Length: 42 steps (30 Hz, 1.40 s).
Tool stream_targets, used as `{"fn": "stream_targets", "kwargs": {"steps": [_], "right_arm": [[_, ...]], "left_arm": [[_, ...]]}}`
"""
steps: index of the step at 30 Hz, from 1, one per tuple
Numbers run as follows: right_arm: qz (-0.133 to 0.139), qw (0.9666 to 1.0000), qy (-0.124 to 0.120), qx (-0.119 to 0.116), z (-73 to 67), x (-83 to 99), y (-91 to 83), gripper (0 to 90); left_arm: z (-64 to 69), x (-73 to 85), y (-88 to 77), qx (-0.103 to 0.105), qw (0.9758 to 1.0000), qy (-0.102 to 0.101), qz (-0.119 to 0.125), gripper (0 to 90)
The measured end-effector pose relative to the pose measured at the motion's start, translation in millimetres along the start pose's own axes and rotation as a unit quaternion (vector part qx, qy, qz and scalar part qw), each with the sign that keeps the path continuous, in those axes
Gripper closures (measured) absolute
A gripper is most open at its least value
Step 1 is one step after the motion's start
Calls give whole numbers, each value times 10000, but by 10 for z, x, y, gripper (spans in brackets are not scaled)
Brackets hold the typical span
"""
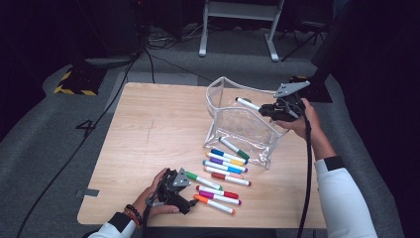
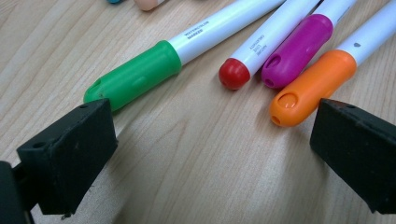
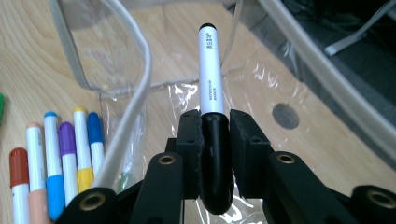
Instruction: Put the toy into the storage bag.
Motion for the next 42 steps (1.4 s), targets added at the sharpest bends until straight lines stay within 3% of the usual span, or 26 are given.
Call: {"fn": "stream_targets", "kwargs": {"steps": [4,9,12,15,18,24,32,37,42], "right_arm": [[-393,9992,54,-68,-26,71,92,750],[-851,9954,-97,-437,-132,160,141,749],[-985,9926,-194,-690,-196,188,135,749],[-1094,9905,-237,-801,-230,202,128,740],[-1078,9916,-244,-675,-220,190,127,712],[-879,9952,-142,-401,-136,180,91,627],[-256,9995,163,-94,-5,96,-155,550],[159,9993,348,23,22,66,-364,494],[542,9977,383,133,-30,115,-650,436]], "left_arm": [[-1,0,-1,-4,10000,2,-2,7],[0,2,-2,1,10000,5,-13,7],[0,0,0,5,10000,3,-2,7],[-1,0,0,3,10000,7,-5,7],[-1,1,-1,2,10000,2,-8,7],[-3,3,-4,3,10000,11,-8,7],[-11,19,-19,11,10000,20,-21,7],[-12,30,-29,20,10000,20,-15,7],[-21,43,-42,20,10000,30,-11,7]]}}
Point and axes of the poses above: each handheld gripper's, and its own axes: y roughly forward along the jaws, x roughly out of its underside, z roughly to its right, the point moved 7 cm from there along y, roughly forward along the jaws, and after that the axes turned 8 degrees about x, right-handed, at the moved point
